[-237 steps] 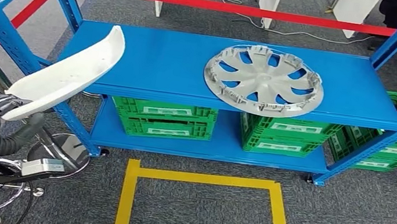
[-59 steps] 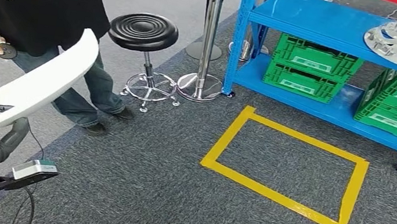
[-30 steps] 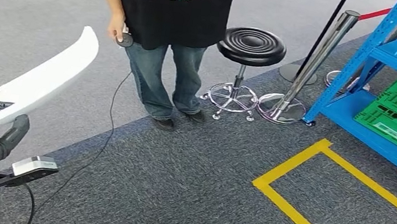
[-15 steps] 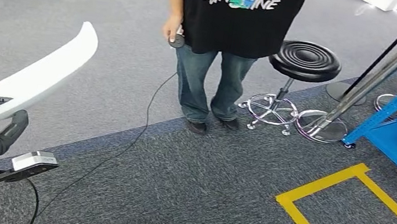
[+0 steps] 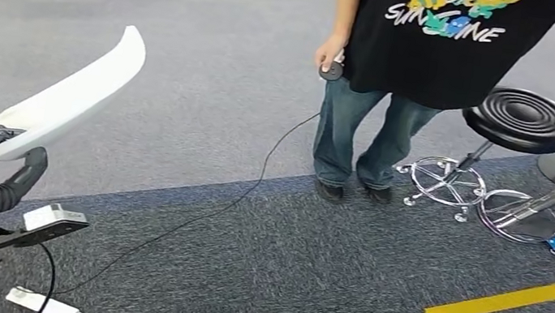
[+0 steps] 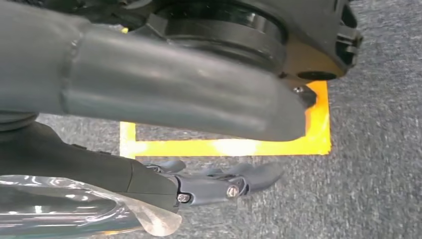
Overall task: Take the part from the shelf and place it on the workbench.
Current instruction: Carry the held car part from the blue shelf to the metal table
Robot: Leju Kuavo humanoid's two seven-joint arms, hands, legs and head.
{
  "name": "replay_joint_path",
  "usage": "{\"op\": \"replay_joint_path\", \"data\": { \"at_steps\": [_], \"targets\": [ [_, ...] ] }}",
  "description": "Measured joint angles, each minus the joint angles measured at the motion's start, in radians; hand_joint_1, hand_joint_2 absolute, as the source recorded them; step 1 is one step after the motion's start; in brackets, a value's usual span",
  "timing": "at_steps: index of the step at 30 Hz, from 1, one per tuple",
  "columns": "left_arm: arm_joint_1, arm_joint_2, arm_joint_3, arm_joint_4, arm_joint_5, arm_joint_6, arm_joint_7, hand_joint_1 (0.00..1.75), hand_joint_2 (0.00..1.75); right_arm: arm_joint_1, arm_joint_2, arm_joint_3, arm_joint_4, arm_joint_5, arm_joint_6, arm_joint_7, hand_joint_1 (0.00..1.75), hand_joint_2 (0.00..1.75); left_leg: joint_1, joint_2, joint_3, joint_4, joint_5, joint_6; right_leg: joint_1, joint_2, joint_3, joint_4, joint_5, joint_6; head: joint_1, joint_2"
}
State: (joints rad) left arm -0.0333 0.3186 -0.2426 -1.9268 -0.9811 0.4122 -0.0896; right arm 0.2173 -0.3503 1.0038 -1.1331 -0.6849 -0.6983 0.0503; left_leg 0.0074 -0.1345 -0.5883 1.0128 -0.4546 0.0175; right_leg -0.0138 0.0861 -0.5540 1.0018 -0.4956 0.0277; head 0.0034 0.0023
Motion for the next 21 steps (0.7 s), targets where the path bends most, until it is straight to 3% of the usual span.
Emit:
{"op": "replay_joint_path", "data": {
  "at_steps": [1, 2, 4, 6, 8, 9, 11, 13, 15, 16, 17, 18, 19, 21],
  "targets": [
    [-0.001, 0.0, -0.001, 0.0, 0.0, 0.0, 0.0, 1.75, 1.75, 0.0, 0.0, -0.003, -0.002, 0.002, -0.001, 0.002, 0.0, 0.0, 0.003, -0.013, -0.004, -0.001, 0.002, -0.007, 0.001, -0.012, 0.005, -0.004, -0.001, -0.004, 0.0, 0.0],
    [0.0, 0.0, -0.001, 0.0, 0.0, 0.0, 0.0, 1.75, 1.75, 0.0, 0.0, -0.006, -0.003, 0.003, -0.001, 0.003, 0.0, 0.0, 0.004, -0.011, -0.006, 0.001, 0.002, -0.013, 0.001, -0.025, 0.006, -0.007, 0.001, -0.009, 0.0, 0.0],
    [-0.001, 0.001, -0.001, 0.0, 0.0, 0.002, -0.002, 1.75, 1.75, 0.004, 0.0, -0.01, -0.007, 0.005, 0.001, 0.001, 0.0, 0.0, 0.001, 0.038, -0.026, 0.043, -0.025, -0.021, 0.0, -0.053, 0.013, -0.013, 0.004, -0.021, -0.003, 0.0],
    [-0.005, 0.001, -0.003, 0.001, 0.0, 0.003, -0.003, 1.75, 1.75, 0.01, 0.0, -0.012, -0.009, 0.006, 0.002, 0.0, 0.0, 0.0, 0.0, 0.102, -0.08, 0.159, -0.087, -0.029, 0.003, -0.083, 0.017, -0.014, 0.001, -0.028, -0.005, 0.0],
    [-0.006, 0.0, -0.006, 0.002, -0.002, 0.001, -0.002, 1.75, 1.75, 0.013, 0.0, -0.014, -0.009, 0.006, 0.004, 0.002, 0.0, 0.0, 0.002, 0.121, -0.133, 0.268, -0.126, -0.034, 0.006, -0.114, 0.019, -0.014, -0.004, -0.032, -0.005, 0.0],
    [-0.006, 0.0, -0.008, 0.002, -0.003, 0.0, -0.001, 1.75, 1.75, 0.013, 0.0, -0.016, -0.01, 0.006, 0.004, 0.004, 0.0, 0.0, 0.003, 0.124, -0.138, 0.278, -0.12, -0.034, 0.007, -0.128, 0.02, -0.014, -0.007, -0.032, -0.006, 0.0],
    [-0.005, 0.0, -0.008, 0.003, -0.004, 0.002, -0.001, 1.75, 1.75, 0.013, 0.0, -0.02, -0.01, 0.008, 0.006, 0.004, 0.0, 0.0, 0.002, 0.141, -0.088, 0.184, -0.06, -0.03, 0.009, -0.155, 0.028, -0.014, -0.013, -0.029, -0.006, 0.0],
    [-0.007, 0.0, -0.008, 0.003, -0.004, 0.004, -0.003, 1.75, 1.75, 0.014, 0.0, -0.024, -0.012, 0.011, 0.009, 0.002, 0.0, 0.0, -0.009, 0.196, -0.019, 0.055, -0.015, -0.017, 0.014, -0.179, 0.038, -0.013, -0.022, -0.022, -0.005, 0.0],
    [-0.01, 0.0, -0.009, 0.003, -0.004, 0.002, -0.003, 1.75, 1.75, 0.013, 0.0, -0.028, -0.013, 0.014, 0.011, 0.003, 0.0, 0.0, -0.02, 0.222, 0.003, 0.007, -0.011, -0.002, 0.018, -0.202, 0.045, -0.013, -0.03, -0.013, -0.004, 0.0],
    [-0.011, 0.0, -0.009, 0.003, -0.004, 0.001, -0.002, 1.75, 1.75, 0.012, 0.0, -0.029, -0.014, 0.015, 0.012, 0.004, 0.0, 0.0, -0.022, 0.209, 0.001, 0.004, -0.009, 0.004, 0.02, -0.215, 0.049, -0.014, -0.033, -0.008, -0.004, 0.0],
    [-0.011, 0.0, -0.008, 0.003, -0.004, 0.0, -0.001, 1.75, 1.75, 0.011, 0.0, -0.03, -0.016, 0.016, 0.013, 0.005, 0.0, 0.0, -0.02, 0.195, 0.002, 0.001, -0.007, 0.009, 0.018, -0.22, 0.05, -0.015, -0.037, -0.003, -0.004, 0.0],
    [-0.012, 0.001, -0.008, 0.003, -0.005, 0.0, 0.0, 1.75, 1.75, 0.011, 0.0, -0.03, -0.019, 0.017, 0.013, 0.005, 0.0, 0.0, -0.017, 0.183, 0.004, -0.004, -0.005, 0.013, 0.015, -0.205, 0.049, -0.008, -0.045, 0.002, -0.004, 0.0],
    [-0.013, 0.001, -0.008, 0.003, -0.006, 0.0, 0.001, 1.75, 1.75, 0.011, 0.0, -0.031, -0.021, 0.018, 0.014, 0.005, 0.0, 0.0, -0.014, 0.17, 0.006, -0.008, -0.002, 0.019, 0.012, -0.177, 0.039, 0.017, -0.062, 0.007, -0.001, 0.0],
    [-0.015, 0.0, -0.009, 0.003, -0.007, 0.001, 0.002, 1.75, 1.75, 0.015, 0.0, -0.031, -0.023, 0.019, 0.015, 0.006, 0.0, 0.0, -0.011, 0.145, 0.008, -0.011, 0.0, 0.026, 0.007, -0.11, -0.018, 0.133, -0.118, 0.014, 0.003, 0.0]
  ]
}}
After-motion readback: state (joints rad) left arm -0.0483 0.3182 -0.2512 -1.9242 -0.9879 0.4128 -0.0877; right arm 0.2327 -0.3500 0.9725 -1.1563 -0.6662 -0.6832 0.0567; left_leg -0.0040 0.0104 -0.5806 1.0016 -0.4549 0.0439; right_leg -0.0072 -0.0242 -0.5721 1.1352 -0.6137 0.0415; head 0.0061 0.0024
